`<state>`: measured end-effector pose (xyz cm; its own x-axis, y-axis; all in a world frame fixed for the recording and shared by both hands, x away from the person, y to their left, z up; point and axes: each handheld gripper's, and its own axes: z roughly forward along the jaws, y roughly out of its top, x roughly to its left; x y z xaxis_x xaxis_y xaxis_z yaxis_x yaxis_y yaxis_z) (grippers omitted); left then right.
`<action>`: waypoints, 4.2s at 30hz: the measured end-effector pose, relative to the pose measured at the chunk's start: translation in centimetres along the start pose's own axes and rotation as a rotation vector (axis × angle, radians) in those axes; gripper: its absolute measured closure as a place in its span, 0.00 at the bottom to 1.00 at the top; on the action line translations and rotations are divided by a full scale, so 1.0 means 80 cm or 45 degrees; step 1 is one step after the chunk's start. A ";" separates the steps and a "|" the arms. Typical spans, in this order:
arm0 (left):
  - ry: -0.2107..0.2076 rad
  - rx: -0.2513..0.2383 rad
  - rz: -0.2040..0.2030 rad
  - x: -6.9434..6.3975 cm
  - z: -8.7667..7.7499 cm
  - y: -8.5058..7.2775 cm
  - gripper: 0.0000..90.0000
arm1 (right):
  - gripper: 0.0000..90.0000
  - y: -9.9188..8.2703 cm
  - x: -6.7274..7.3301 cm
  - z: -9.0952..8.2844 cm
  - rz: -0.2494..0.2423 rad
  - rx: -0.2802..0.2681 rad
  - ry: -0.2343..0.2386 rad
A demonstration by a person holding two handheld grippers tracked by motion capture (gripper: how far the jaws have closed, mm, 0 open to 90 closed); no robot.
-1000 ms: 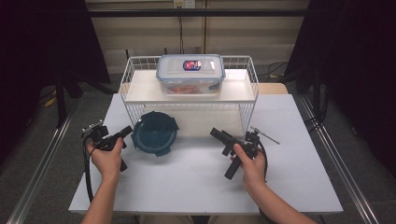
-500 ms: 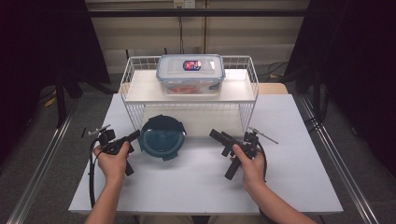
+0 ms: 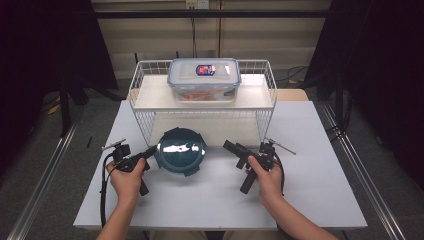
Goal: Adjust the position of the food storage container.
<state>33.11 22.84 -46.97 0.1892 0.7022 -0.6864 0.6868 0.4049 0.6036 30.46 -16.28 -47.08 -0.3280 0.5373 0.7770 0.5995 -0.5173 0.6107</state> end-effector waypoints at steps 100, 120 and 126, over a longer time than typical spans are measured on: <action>-0.148 0.009 -0.238 -0.035 0.006 -0.051 0.81 | 0.82 -0.038 -0.006 0.025 0.227 0.068 -0.085; -0.160 -0.030 -0.322 -0.033 0.003 -0.059 0.82 | 0.82 -0.036 -0.007 0.023 0.260 0.082 -0.081; -0.161 -0.033 -0.340 -0.035 0.005 -0.060 0.82 | 0.82 -0.036 -0.009 0.020 0.267 0.090 -0.081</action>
<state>29.57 18.70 -48.11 0.0915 0.4907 -0.8665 0.7060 0.5817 0.4040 30.13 -14.13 -49.59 -0.1456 0.4649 0.8733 0.7000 -0.5754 0.4231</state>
